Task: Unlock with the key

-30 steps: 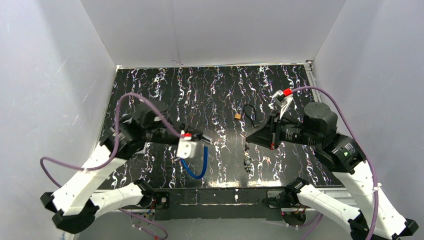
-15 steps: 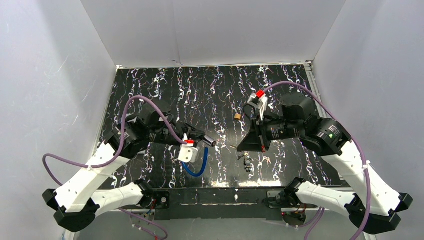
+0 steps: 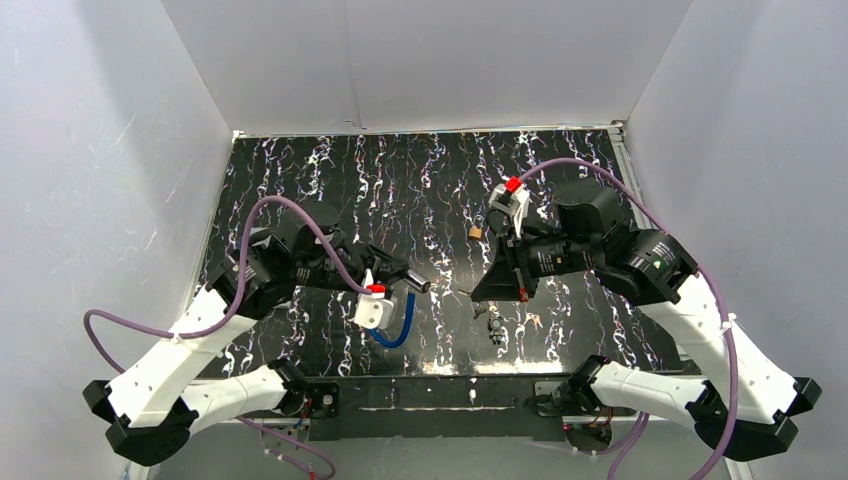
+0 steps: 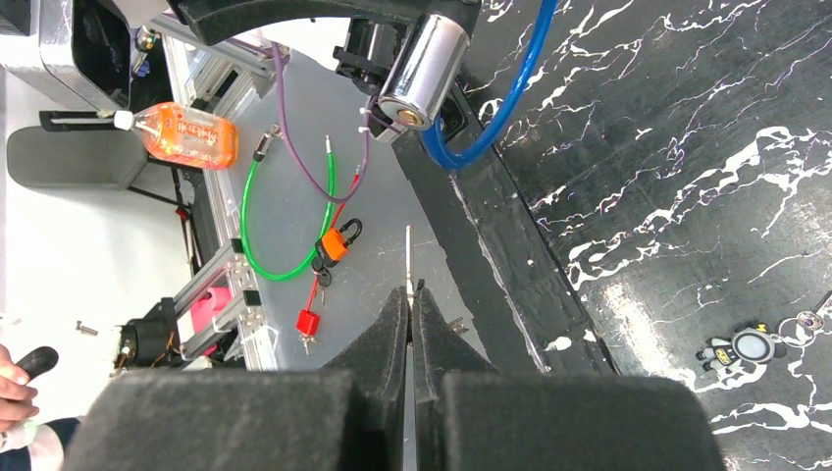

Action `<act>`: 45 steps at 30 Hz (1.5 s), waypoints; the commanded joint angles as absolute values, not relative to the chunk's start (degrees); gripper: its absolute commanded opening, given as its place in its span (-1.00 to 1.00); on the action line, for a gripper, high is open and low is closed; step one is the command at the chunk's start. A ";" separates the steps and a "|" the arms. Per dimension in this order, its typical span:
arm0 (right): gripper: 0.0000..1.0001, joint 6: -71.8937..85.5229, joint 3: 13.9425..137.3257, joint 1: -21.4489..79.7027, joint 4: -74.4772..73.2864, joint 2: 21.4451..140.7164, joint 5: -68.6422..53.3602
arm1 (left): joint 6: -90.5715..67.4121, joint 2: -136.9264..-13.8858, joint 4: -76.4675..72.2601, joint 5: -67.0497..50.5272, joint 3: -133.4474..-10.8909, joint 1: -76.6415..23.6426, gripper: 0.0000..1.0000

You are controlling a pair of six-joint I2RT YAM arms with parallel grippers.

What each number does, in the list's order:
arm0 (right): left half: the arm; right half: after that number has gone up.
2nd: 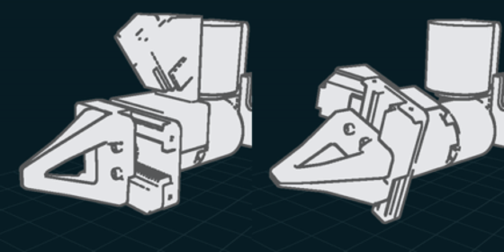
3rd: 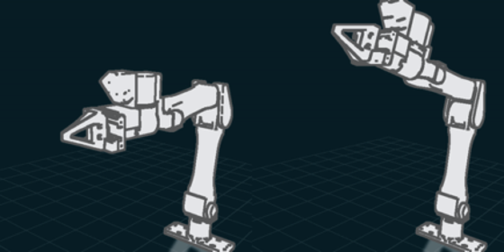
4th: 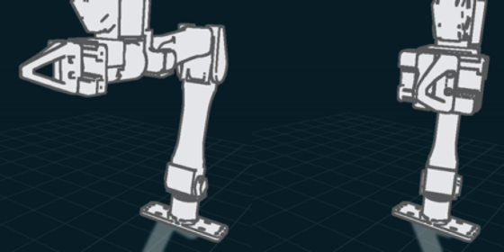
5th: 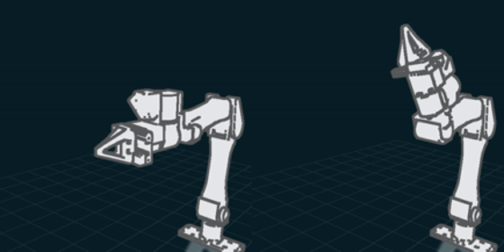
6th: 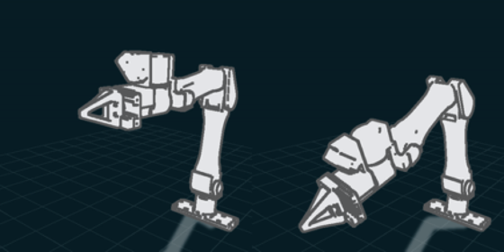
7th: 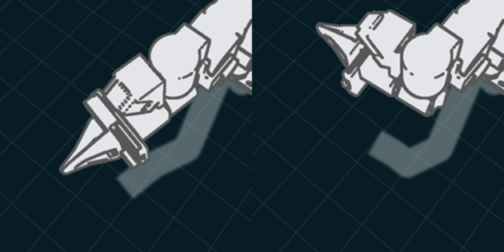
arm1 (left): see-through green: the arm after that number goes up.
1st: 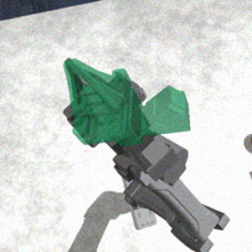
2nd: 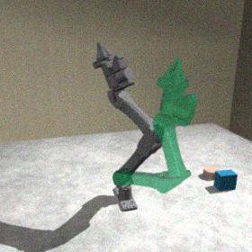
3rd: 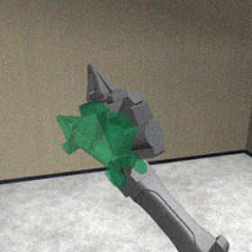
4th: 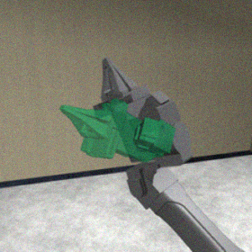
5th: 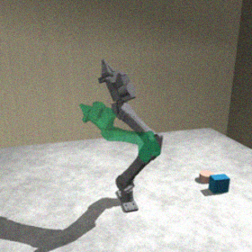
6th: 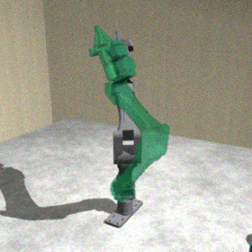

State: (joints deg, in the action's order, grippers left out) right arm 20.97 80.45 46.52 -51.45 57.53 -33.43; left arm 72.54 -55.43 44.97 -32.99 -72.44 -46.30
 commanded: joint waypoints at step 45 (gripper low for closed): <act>-0.97 22.25 84.17 48.17 -45.39 64.59 -29.52 | 68.61 -57.80 39.93 -27.05 -75.69 -47.84 -1.00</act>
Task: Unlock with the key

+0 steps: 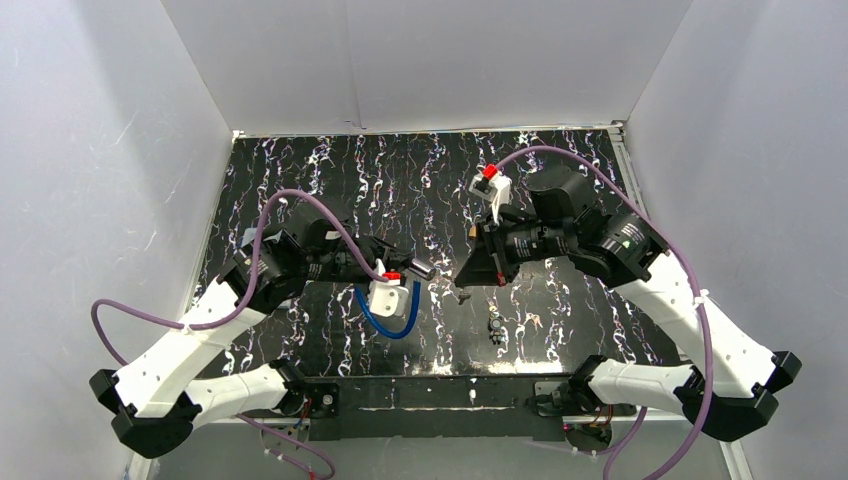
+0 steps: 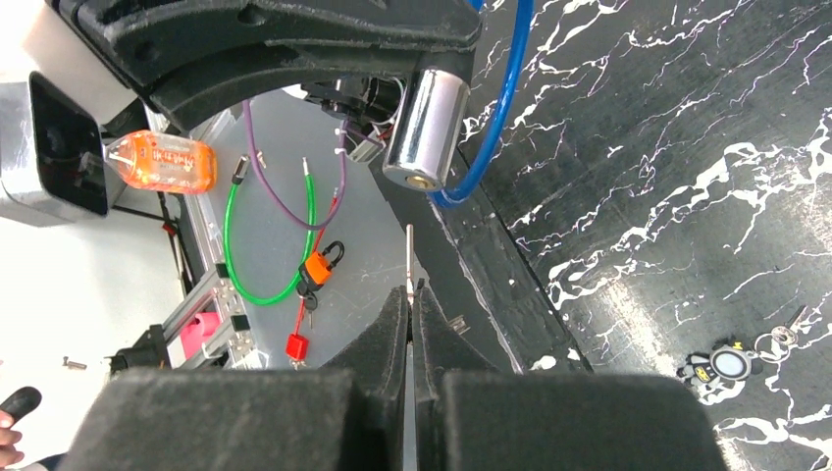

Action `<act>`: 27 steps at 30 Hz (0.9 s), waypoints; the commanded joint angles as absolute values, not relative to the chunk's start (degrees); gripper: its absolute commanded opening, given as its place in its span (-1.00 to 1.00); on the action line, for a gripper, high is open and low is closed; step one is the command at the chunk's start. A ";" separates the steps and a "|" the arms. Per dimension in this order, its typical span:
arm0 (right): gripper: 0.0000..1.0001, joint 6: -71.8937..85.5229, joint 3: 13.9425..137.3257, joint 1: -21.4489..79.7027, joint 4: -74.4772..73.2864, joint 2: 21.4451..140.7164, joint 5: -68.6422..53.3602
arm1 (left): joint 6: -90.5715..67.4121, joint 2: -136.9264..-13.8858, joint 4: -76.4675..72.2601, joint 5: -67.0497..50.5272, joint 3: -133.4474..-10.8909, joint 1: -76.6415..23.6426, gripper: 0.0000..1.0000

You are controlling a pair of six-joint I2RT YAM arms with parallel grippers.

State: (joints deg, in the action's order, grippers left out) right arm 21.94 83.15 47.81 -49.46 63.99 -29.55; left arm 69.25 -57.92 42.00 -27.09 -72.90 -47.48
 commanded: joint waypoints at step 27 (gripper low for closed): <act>-0.97 23.00 80.38 48.25 -42.26 65.59 -30.60 | 69.17 -57.31 39.74 -27.06 -75.66 -48.04 -1.00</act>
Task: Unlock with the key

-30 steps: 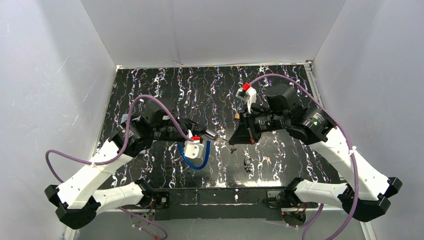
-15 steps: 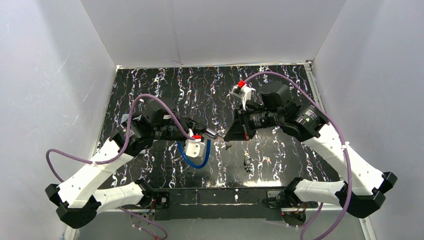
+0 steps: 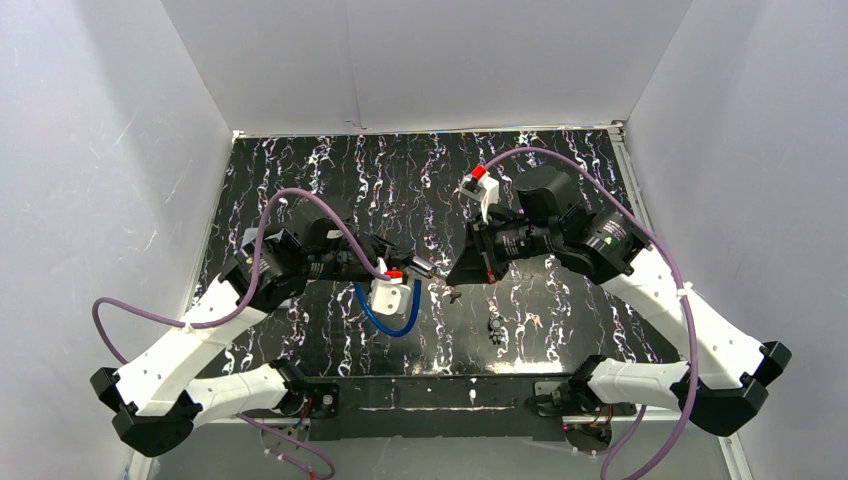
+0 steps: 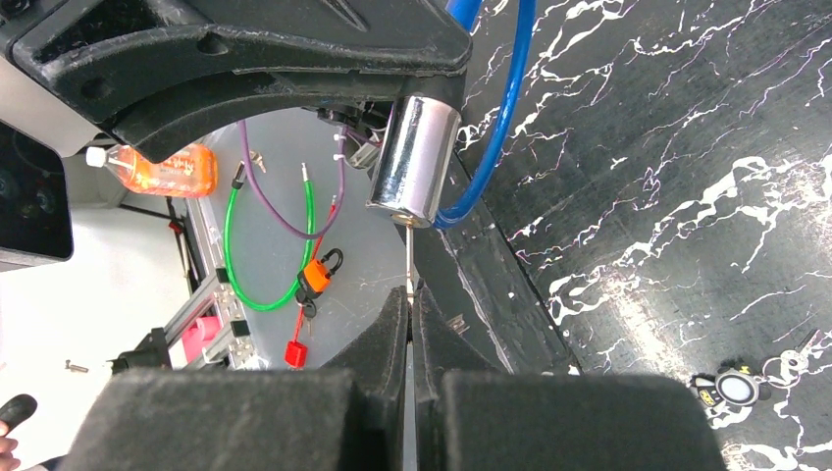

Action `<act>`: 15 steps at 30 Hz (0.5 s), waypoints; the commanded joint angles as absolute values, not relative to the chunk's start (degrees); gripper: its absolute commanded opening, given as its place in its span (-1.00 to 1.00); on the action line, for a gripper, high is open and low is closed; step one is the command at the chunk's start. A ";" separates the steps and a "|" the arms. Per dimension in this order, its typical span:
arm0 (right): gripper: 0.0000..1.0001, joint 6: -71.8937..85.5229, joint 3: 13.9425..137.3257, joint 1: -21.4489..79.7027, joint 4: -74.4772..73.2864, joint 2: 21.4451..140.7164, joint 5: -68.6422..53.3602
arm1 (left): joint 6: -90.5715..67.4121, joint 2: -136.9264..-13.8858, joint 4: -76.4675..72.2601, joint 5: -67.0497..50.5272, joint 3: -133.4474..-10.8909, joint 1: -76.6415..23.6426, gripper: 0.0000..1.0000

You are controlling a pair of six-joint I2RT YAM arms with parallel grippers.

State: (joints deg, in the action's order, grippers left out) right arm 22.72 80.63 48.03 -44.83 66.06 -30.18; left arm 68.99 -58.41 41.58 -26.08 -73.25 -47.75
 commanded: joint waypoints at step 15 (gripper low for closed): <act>-0.97 22.50 80.57 48.25 -42.13 64.11 -29.88 | 70.22 -57.16 39.64 -27.33 -75.14 -48.13 -1.00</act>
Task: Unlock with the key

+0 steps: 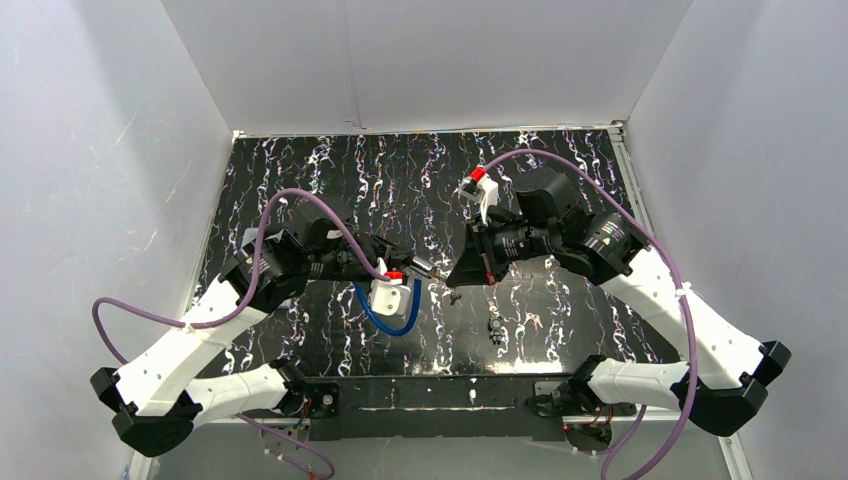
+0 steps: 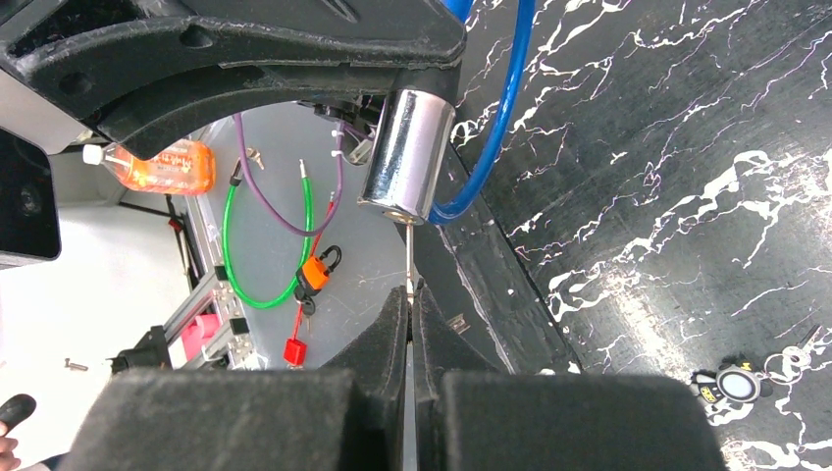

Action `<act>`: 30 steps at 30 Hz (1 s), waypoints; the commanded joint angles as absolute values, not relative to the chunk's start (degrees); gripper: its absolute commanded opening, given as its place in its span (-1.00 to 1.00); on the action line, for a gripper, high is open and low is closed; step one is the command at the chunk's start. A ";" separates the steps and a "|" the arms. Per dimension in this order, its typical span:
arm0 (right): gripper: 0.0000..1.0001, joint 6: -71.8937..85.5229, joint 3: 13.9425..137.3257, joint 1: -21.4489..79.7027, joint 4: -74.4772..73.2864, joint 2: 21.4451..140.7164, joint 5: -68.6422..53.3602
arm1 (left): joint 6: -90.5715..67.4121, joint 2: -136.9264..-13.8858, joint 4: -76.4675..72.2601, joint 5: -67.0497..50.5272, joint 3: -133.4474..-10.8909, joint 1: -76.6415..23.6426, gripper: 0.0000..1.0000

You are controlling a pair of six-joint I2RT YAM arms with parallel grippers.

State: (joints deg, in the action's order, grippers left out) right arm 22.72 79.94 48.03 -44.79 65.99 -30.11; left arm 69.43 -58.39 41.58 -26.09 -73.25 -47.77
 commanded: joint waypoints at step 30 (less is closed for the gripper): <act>-0.97 22.78 79.45 48.16 -40.37 63.65 -29.50 | 70.38 -56.89 38.96 -27.29 -74.58 -48.35 -1.00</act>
State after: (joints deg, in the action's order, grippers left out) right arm 22.68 79.90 48.03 -43.23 64.10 -29.72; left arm 69.87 -58.39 40.73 -26.11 -73.25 -48.12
